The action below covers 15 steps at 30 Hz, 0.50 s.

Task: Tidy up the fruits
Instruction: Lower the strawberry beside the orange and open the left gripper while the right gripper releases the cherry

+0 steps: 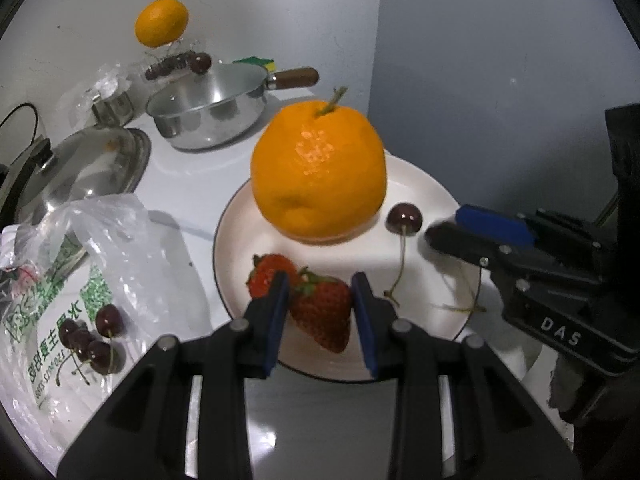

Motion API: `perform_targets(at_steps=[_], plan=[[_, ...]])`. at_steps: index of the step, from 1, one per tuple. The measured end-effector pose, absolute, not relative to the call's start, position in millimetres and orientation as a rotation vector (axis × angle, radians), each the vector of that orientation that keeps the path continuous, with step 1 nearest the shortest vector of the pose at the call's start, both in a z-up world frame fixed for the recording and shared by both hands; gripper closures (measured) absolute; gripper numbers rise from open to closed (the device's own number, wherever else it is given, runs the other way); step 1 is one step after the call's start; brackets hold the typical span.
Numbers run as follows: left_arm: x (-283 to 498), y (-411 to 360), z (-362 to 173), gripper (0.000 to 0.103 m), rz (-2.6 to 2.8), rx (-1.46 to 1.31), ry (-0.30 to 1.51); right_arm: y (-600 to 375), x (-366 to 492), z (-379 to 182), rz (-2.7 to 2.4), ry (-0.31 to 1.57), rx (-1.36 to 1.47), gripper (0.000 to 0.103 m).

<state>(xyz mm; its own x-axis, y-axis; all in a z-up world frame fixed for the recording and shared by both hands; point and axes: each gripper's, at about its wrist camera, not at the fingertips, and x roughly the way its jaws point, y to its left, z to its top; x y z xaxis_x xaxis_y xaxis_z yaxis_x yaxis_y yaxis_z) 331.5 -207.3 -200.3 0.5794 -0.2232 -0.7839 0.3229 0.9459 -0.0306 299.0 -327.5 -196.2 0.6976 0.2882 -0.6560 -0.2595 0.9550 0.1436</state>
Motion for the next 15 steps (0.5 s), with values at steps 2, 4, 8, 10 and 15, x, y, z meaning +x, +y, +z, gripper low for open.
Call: perform_targets(at_steps=[2, 4, 8, 10, 15], plan=[[331.1, -208.0, -200.9, 0.069, -0.321, 0.114, 0.901, -327.9, 300.0, -196.9, 0.307, 0.741, 0.042, 0.073], [332.2, -208.3, -201.0, 0.069, -0.321, 0.110, 0.903, -327.6, 300.6, -197.4, 0.308, 0.742, 0.041, 0.073], [331.6, -208.6, -200.3, 0.067, -0.322, 0.111, 0.905, -327.6, 300.8, -197.7, 0.308, 0.743, 0.040, 0.073], [331.4, -208.1, -199.2, 0.066, -0.323, 0.109, 0.901, -327.3, 300.3, -197.5, 0.307, 0.741, 0.039, 0.073], [325.9, -206.2, -194.9, 0.058, -0.325, 0.105, 0.887, -327.0, 299.5, -196.6, 0.306, 0.739, 0.038, 0.073]])
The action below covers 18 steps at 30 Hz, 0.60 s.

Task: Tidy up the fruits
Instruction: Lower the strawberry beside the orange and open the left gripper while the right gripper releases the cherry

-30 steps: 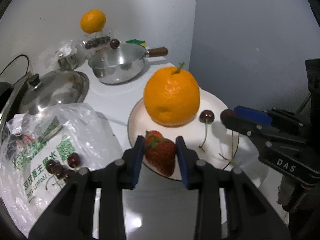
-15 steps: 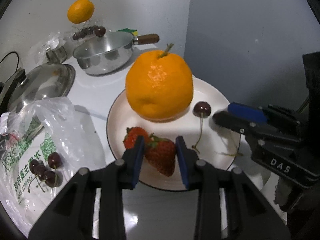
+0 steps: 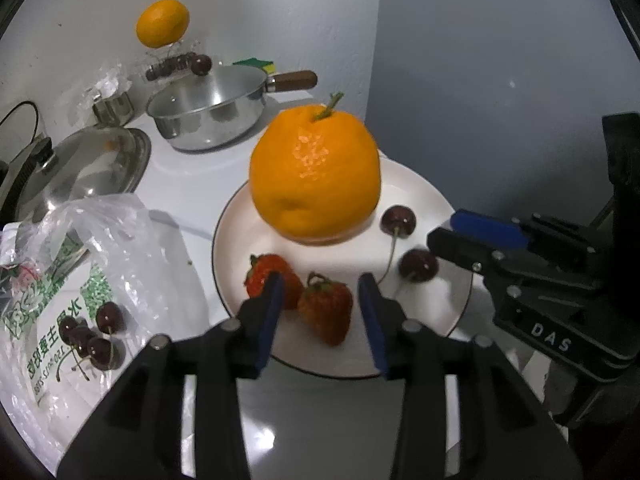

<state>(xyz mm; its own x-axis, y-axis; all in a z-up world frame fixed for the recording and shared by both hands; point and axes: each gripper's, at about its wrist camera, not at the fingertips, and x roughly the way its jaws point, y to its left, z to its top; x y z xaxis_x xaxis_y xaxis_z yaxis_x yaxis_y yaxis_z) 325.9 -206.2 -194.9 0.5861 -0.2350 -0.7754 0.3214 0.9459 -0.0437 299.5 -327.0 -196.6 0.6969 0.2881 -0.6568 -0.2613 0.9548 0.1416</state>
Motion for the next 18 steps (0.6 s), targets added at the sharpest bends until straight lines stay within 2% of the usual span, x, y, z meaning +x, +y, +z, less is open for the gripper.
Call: perform_targets(at_steps=[4, 15, 18], plan=[[320, -202, -190, 0.052, -0.321, 0.096, 0.873, -324, 295, -192, 0.306, 0.731, 0.033, 0.073], [304, -185, -175, 0.049, -0.305, 0.078, 0.834, -311, 279, -180, 0.306, 0.706, 0.014, 0.073], [300, -179, -172, 0.036, -0.301, 0.066, 0.823, -306, 275, -177, 0.308, 0.700, 0.007, 0.073]])
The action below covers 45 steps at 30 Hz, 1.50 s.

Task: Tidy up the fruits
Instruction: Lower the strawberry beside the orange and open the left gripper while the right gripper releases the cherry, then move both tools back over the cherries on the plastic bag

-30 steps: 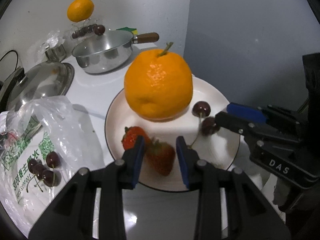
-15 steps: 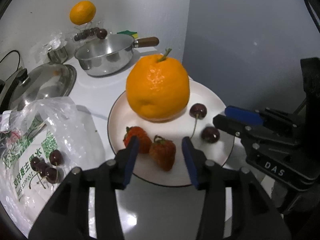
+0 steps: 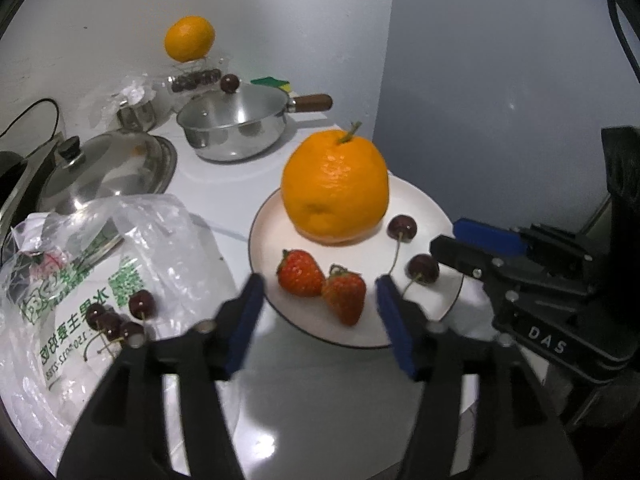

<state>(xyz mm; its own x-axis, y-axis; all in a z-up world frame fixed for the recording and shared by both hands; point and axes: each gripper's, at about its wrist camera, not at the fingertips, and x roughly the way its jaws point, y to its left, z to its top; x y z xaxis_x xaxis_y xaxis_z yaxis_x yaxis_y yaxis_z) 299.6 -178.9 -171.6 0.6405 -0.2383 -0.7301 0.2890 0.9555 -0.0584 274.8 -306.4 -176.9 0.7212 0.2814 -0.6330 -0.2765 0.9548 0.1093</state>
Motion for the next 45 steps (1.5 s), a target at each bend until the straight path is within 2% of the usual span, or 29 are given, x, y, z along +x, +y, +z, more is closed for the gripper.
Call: perform_targets(at_steps=[45], plan=[[258, -62, -153, 0.034, -0.152, -0.041, 0.760, -198, 257, -152, 0.407, 0.673, -0.114, 0.073]])
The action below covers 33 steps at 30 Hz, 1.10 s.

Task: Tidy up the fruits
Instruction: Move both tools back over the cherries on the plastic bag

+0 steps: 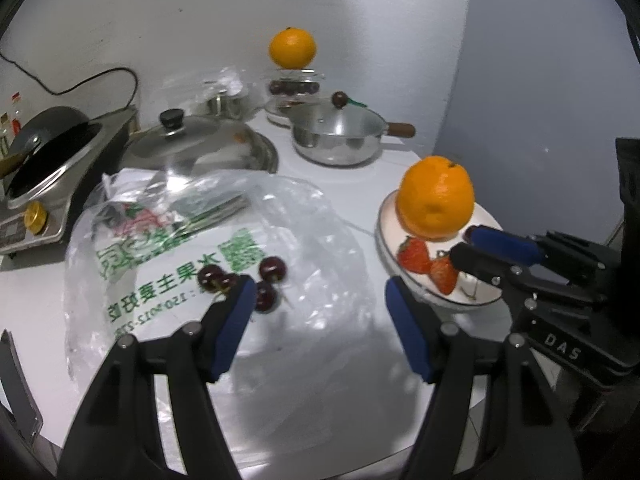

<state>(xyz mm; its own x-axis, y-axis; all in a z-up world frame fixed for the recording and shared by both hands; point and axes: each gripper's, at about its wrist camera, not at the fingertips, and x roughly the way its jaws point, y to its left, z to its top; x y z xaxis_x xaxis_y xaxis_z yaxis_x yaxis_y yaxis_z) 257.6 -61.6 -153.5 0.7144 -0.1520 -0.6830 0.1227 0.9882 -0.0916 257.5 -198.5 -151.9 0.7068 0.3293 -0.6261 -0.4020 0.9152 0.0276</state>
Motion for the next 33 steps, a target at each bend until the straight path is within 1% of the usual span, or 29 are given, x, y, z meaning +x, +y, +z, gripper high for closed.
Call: perform_targets(at_steps=[16, 33], plan=[[246, -10, -165, 0.034, -0.075, -0.088, 0.774, -150, 259, -158, 0.469, 0.688, -0.155, 0.072], [257, 26, -177, 0.034, -0.032, -0.126, 0.793, -113, 277, -169, 0.499, 0.722, -0.184, 0.073]])
